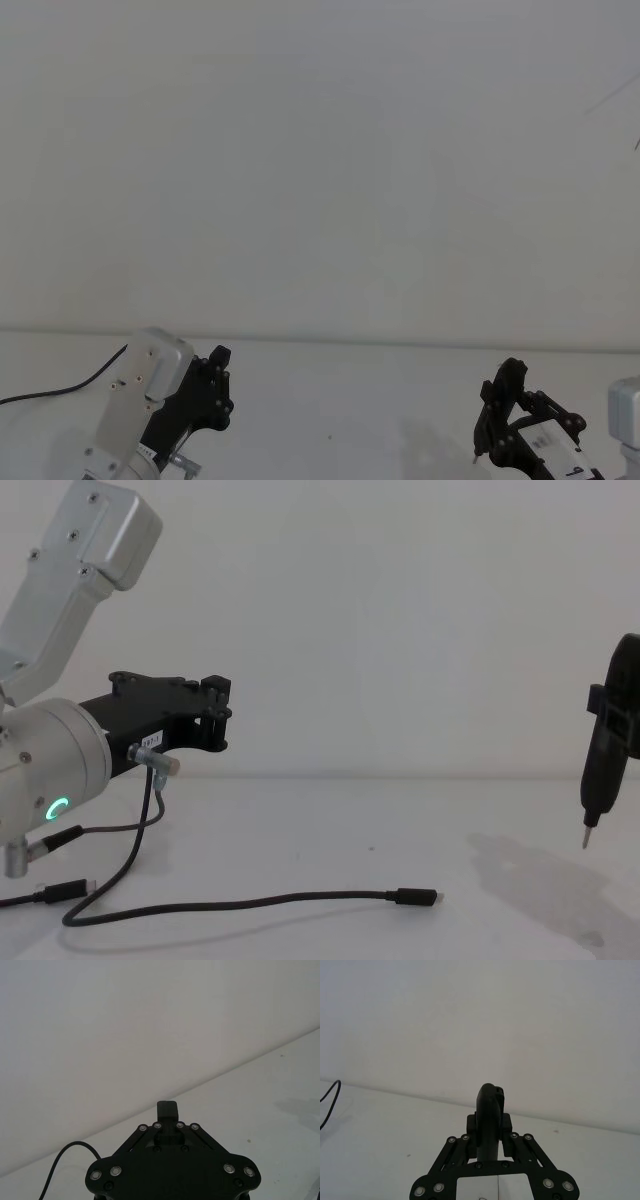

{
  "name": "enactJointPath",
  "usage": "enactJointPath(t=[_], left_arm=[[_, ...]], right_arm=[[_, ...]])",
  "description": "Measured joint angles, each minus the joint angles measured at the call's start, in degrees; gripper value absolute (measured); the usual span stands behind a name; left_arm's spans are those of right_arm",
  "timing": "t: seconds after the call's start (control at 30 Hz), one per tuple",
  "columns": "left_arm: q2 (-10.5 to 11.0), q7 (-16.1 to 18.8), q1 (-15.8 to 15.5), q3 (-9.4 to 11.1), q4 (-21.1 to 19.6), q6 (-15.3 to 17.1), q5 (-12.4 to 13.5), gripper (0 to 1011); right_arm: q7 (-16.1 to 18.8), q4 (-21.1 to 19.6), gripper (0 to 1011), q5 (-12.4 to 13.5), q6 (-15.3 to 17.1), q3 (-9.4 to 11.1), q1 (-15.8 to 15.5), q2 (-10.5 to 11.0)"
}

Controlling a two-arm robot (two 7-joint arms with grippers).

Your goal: Pick up the data cable with the one hand.

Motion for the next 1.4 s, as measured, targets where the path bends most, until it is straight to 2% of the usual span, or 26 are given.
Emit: enactJointPath(t=[1.4], left_arm=[[0.0,0.0,0.0,0.0,0.0,0.0,0.0,0]], right_arm=[[0.0,0.0,268,0.0,0.0,0.0,0.0,0.0]])
